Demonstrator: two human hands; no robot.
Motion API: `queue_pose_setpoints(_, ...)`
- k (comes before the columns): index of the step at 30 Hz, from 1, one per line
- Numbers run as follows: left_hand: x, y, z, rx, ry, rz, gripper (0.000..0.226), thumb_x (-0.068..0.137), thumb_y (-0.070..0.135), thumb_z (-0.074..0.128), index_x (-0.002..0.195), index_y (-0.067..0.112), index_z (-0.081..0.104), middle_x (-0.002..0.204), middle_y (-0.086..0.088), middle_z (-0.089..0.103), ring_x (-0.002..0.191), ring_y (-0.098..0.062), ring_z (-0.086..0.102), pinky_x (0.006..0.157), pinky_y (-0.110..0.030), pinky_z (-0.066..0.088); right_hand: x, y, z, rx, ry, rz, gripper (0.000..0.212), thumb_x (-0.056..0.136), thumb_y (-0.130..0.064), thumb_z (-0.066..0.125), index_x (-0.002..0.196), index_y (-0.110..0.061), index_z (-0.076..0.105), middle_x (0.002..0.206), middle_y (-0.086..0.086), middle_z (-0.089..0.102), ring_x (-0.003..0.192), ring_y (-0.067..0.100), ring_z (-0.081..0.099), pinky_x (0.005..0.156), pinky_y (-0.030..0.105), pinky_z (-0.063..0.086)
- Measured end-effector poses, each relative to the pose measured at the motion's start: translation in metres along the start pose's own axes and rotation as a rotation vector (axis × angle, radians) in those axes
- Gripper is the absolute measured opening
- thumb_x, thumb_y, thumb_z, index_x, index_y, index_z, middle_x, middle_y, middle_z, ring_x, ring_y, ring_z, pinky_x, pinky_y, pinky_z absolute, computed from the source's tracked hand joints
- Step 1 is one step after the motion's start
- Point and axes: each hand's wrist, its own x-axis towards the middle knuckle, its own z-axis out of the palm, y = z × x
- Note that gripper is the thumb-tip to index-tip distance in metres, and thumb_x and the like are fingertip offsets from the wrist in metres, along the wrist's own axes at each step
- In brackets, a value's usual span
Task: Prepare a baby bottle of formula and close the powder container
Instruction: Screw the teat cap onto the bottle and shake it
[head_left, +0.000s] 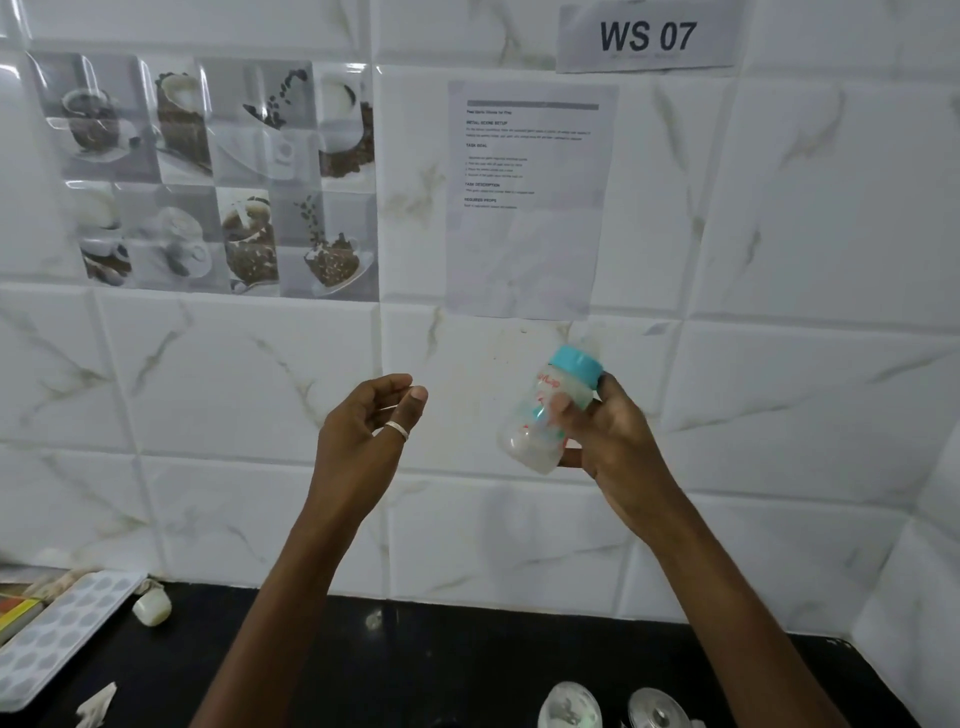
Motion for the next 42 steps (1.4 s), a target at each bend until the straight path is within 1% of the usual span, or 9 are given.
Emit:
queue_pose_setpoints(5,-0.001,0.0,0.002,0.004,-0.009,0.002,0.029,0.093,0.05,0.071,0.118,0.035,0.07,0.109,0.013,0.076,0.108,-0.008,0.072,0.101,-0.043,0.057,0.009,-0.016,-0.011,0.351,0.175,-0.135,0.043,0.094,-0.03,0.067,0.131,-0.013,0.052,0.118,0.005,0.071,0.113,0.03,0.07,0.078,0.053,0.062)
queue_pose_setpoints(11,0.0,0.002,0.007,0.015,-0.013,0.003,0.03,0.094,0.048,0.07,0.12,0.032,0.07,0.11,0.011,0.076,0.106,-0.009,0.072,0.101,-0.044,0.058,-0.004,-0.003,-0.008,-0.049,-0.083,-0.007,0.059,0.074,-0.044,0.085,0.124,-0.025,0.059,0.114,-0.002,0.074,0.108,0.025,0.072,0.077,0.044,0.062)
queue_pose_setpoints(16,-0.001,0.002,0.003,0.01,-0.008,0.004,0.029,0.094,0.048,0.071,0.119,0.033,0.071,0.11,0.011,0.076,0.107,-0.009,0.072,0.102,-0.044,0.057,0.005,-0.014,-0.015,0.415,0.187,-0.166,0.043,0.091,-0.036,0.07,0.126,-0.016,0.055,0.115,0.004,0.074,0.11,0.027,0.072,0.078,0.053,0.062)
queue_pose_setpoints(21,-0.001,0.002,0.004,0.005,-0.006,0.004,0.027,0.094,0.048,0.071,0.117,0.034,0.07,0.109,0.011,0.077,0.107,-0.009,0.072,0.101,-0.044,0.058,-0.007,-0.002,-0.011,0.003,-0.051,-0.009,0.061,0.076,-0.036,0.086,0.127,-0.022,0.056,0.109,-0.004,0.076,0.108,0.025,0.073,0.078,0.043,0.062)
queue_pose_setpoints(26,-0.002,0.003,0.003,0.01,-0.012,0.008,0.029,0.095,0.047,0.07,0.119,0.032,0.07,0.11,0.01,0.076,0.108,-0.01,0.072,0.102,-0.044,0.057,0.002,-0.016,-0.014,0.442,0.225,-0.158,0.056,0.087,-0.034,0.073,0.134,-0.012,0.052,0.119,0.007,0.07,0.113,0.027,0.07,0.078,0.051,0.062)
queue_pose_setpoints(31,-0.002,0.003,0.003,0.003,-0.01,0.003,0.023,0.095,0.046,0.07,0.116,0.035,0.069,0.111,0.01,0.076,0.108,-0.01,0.072,0.102,-0.045,0.057,-0.011,0.002,-0.002,-0.003,-0.053,0.025,0.053,0.078,-0.033,0.079,0.125,-0.022,0.056,0.114,0.003,0.073,0.107,0.024,0.073,0.077,0.041,0.063)
queue_pose_setpoints(36,-0.004,0.003,0.001,0.003,-0.009,0.003,0.025,0.095,0.047,0.071,0.117,0.034,0.07,0.109,0.009,0.076,0.107,-0.009,0.072,0.102,-0.044,0.057,0.0,-0.01,-0.006,0.411,0.198,-0.103,0.054,0.085,-0.034,0.07,0.132,-0.012,0.052,0.124,0.01,0.069,0.115,0.031,0.069,0.084,0.056,0.06)
queue_pose_setpoints(40,-0.003,0.002,0.0,-0.002,0.001,0.0,0.024,0.095,0.046,0.07,0.116,0.034,0.07,0.108,0.01,0.077,0.106,-0.008,0.073,0.101,-0.044,0.058,-0.008,-0.001,0.0,0.016,-0.022,0.026,0.066,0.073,-0.045,0.085,0.126,-0.021,0.055,0.113,0.0,0.074,0.113,0.029,0.071,0.085,0.051,0.061)
queue_pose_setpoints(42,-0.002,0.002,0.001,-0.003,-0.004,0.0,0.025,0.095,0.047,0.07,0.117,0.034,0.07,0.109,0.01,0.077,0.106,-0.008,0.073,0.101,-0.044,0.058,-0.009,0.001,-0.002,0.0,-0.055,0.023,0.065,0.071,-0.044,0.083,0.127,-0.023,0.056,0.112,-0.002,0.075,0.112,0.028,0.071,0.08,0.045,0.062)
